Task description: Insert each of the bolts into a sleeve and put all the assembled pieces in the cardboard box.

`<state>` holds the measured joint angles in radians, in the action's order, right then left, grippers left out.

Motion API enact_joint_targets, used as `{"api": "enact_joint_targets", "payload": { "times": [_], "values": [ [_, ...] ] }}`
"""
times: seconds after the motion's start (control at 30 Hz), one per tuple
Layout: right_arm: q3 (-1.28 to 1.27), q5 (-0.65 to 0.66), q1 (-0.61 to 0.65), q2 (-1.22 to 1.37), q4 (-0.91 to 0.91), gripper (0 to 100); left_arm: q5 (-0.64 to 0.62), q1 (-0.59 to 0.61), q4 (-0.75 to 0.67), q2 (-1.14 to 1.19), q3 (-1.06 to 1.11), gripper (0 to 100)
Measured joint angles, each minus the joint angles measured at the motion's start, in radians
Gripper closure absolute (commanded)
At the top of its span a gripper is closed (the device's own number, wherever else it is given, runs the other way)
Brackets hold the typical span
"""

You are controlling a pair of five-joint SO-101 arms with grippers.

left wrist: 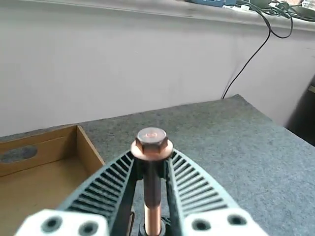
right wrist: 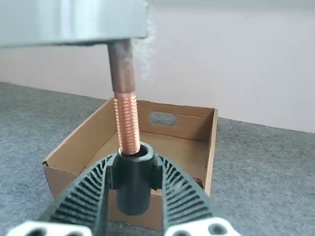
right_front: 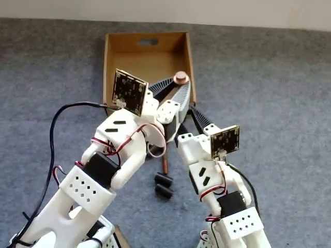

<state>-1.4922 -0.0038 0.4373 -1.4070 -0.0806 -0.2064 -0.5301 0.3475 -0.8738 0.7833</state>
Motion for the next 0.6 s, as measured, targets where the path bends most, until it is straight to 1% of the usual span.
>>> {"api": "enact_joint_targets", "payload": {
  "times": [0.2, 0.43, 0.6],
  "values": [
    [0.0, 0.0, 0.0, 0.0, 0.0, 99.2, -0.002, 0.0, 0.0, 0.008, 0.0, 99],
    [-0.009, 0.0, -0.002, 0.002, 0.0, 99.2, -0.002, -0.003, 0.0, 0.146, -0.044, 99],
    [-0.009, 0.0, -0.002, 0.002, 0.0, 99.2, -0.002, -0.003, 0.002, 0.149, -0.054, 99]
  ]
}}
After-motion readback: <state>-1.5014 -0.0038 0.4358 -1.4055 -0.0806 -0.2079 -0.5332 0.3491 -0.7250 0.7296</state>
